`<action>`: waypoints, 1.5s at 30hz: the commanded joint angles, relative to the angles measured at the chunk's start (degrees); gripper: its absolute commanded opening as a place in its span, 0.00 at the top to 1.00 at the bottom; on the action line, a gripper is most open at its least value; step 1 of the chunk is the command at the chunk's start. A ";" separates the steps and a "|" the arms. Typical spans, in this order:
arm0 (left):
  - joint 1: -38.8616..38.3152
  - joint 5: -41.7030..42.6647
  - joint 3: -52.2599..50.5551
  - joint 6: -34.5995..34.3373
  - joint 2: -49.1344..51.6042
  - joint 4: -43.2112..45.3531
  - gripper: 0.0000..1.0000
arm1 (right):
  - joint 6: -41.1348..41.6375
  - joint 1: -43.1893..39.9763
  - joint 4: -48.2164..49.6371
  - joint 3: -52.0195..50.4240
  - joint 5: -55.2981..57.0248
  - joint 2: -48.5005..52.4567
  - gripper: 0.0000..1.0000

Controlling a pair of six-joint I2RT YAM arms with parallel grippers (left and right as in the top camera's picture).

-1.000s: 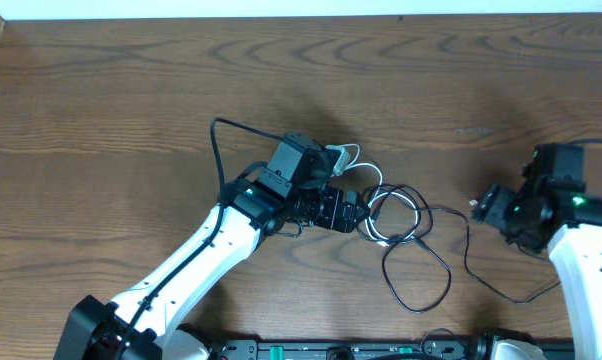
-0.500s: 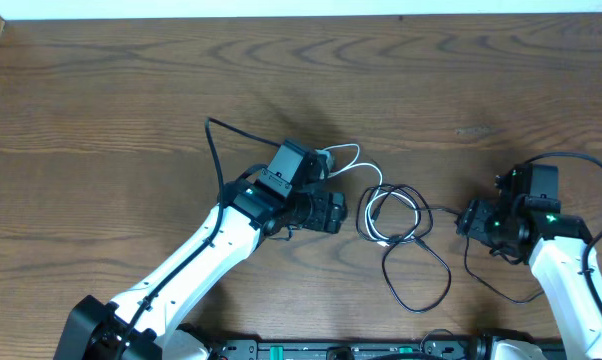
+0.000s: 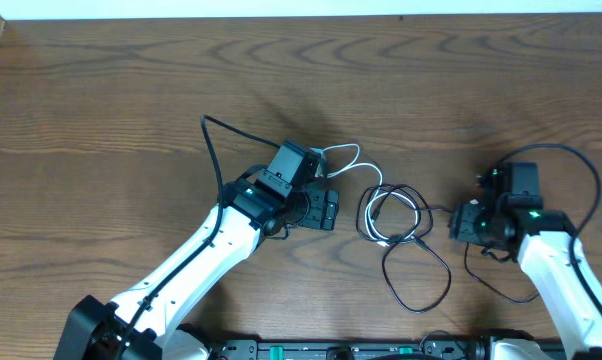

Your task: Untangle cables

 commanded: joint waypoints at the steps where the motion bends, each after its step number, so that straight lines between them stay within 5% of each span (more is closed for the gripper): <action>1: 0.13 -0.98 -0.13 0.92 -0.31 -0.22 0.16 | -5.55 1.86 1.16 -0.79 1.09 3.04 0.30; 7: 0.13 -0.98 -0.13 0.92 -0.31 -1.18 0.16 | -5.81 2.29 7.28 -0.81 6.05 9.14 0.20; 10: 0.13 -0.98 -0.13 0.92 -0.31 -1.46 0.16 | -5.81 2.29 10.49 -0.79 6.01 11.45 0.24; 19: 0.13 -0.74 -0.13 0.68 -0.31 -1.46 0.16 | -5.75 2.29 11.50 -0.79 6.01 13.00 0.99; 26: 0.13 -0.55 -0.13 0.68 -0.31 -1.49 0.16 | -5.75 2.27 6.25 4.63 0.07 9.70 0.99; 35: 0.13 -0.52 -0.13 0.02 -0.31 -1.51 0.16 | -5.73 2.29 -4.46 26.38 -8.22 -1.07 0.99; 45: 0.13 -0.52 -0.13 -0.81 -0.31 -1.51 0.16 | -5.05 2.29 -1.66 38.07 -8.13 -11.78 0.99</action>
